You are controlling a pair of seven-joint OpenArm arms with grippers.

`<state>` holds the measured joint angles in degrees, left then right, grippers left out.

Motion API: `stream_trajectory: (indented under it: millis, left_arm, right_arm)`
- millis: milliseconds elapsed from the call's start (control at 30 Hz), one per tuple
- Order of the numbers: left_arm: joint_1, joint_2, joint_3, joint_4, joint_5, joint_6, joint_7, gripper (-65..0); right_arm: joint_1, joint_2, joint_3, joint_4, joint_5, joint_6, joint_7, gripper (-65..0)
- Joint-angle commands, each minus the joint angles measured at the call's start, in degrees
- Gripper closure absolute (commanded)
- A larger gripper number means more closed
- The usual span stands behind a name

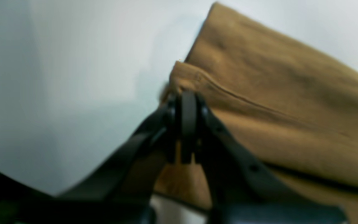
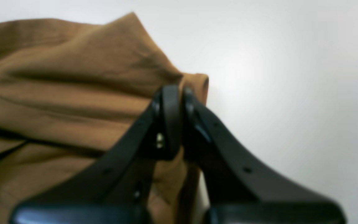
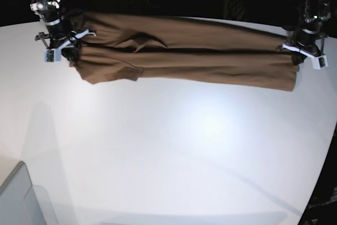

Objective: Layout the t-shirt on the table in an organized manner, then fold the t-shirt properly
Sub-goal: 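Lift the hem with both grippers and fold it over onto the collar, then adjust the folded shirt edge with both grippers, pulling it straight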

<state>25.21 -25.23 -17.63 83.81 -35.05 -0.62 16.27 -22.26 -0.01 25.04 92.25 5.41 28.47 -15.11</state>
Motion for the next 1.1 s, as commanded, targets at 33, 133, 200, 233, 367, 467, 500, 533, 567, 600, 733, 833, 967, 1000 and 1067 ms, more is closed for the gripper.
stream_trajectory:
  millis: [33, 133, 200, 233, 367, 467, 500, 533, 567, 600, 733, 833, 967, 1000, 1067]
  left_arm:
    - [-0.11, -1.10, -0.61, 0.45, 0.10, 0.32, -1.37, -0.5]
    - [-0.38, -1.10, -0.61, 0.45, 0.10, 0.32, -1.37, -0.5]
    - [-0.82, -1.10, -0.53, 0.45, 0.10, 0.32, -1.37, -0.5]
    - [-0.82, -1.10, -0.53, 0.45, 0.10, 0.32, -1.37, -0.5]
    - [-0.82, -1.10, -0.53, 0.72, 0.10, 0.32, -1.37, -0.5]
    - [-0.64, -1.10, -0.53, 1.07, -0.16, 0.32, -1.37, -0.5]
    - [-0.64, -1.10, -0.53, 1.07, -0.16, 0.32, -1.37, -0.5]
    - [-0.64, -1.10, -0.53, 1.07, -0.07, 0.32, -1.37, -0.5]
    - [-0.64, -1.10, -0.53, 1.07, 0.01, 0.32, -1.37, -0.5]
    - [-0.64, -1.10, -0.53, 1.07, 0.01, 0.23, -1.37, -0.5]
    - [-0.46, -1.10, -0.53, 0.72, -0.16, 0.23, -1.37, -0.5]
    - [-0.46, -1.10, -0.53, 0.89, -0.25, 0.23, -1.37, -0.6]
    - [-0.38, -1.10, -0.53, 0.98, -0.34, 0.23, -1.37, -0.6]
    - [-0.38, -1.10, -0.53, 0.98, -0.34, 0.23, -1.37, -0.6]
    - [-0.38, -1.10, -0.53, 0.98, -0.34, 0.23, -1.37, -0.6]
  right_arm:
    - [-0.20, 0.49, 0.15, 1.07, 0.52, 0.85, 0.74, 0.0]
    - [-0.55, 0.32, 0.15, 1.25, -1.32, 3.31, 0.74, -8.5]
    - [-0.64, -0.03, 0.24, 1.42, -3.70, 3.66, 1.09, -15.8]
    - [-0.64, -0.12, 0.24, 1.51, -4.31, 3.66, 1.36, -19.4]
    - [-0.82, -2.41, 3.49, 5.73, -4.22, 3.58, 1.36, -28.3]
    - [-0.73, -4.78, 6.13, 9.60, -4.22, 3.58, 1.36, -31.0]
    - [-0.82, -5.22, 6.48, 11.01, -4.22, 3.58, 1.00, -31.7]
    - [-0.82, -5.57, 6.57, 12.06, -4.22, 3.58, 0.83, -32.3]
    - [-0.82, -5.84, 6.66, 12.94, -4.22, 3.58, 0.83, -32.9]
    - [-0.82, -6.10, 6.66, 13.73, -4.22, 3.58, 0.83, -33.9]
    - [-0.90, -7.24, 6.66, 15.66, -4.40, 3.58, 0.74, -39.4]
    - [-0.90, -7.42, 6.30, 15.75, -4.40, 3.58, 0.74, -43.2]
    - [-0.46, -7.42, 3.75, 15.75, -4.49, 4.98, 0.74, -44.2]
    - [-0.29, -7.33, 2.79, 15.49, -4.49, 5.07, 0.74, -44.2]
    - [1.56, -7.24, 1.64, 14.70, -4.57, 4.98, 0.30, -44.2]
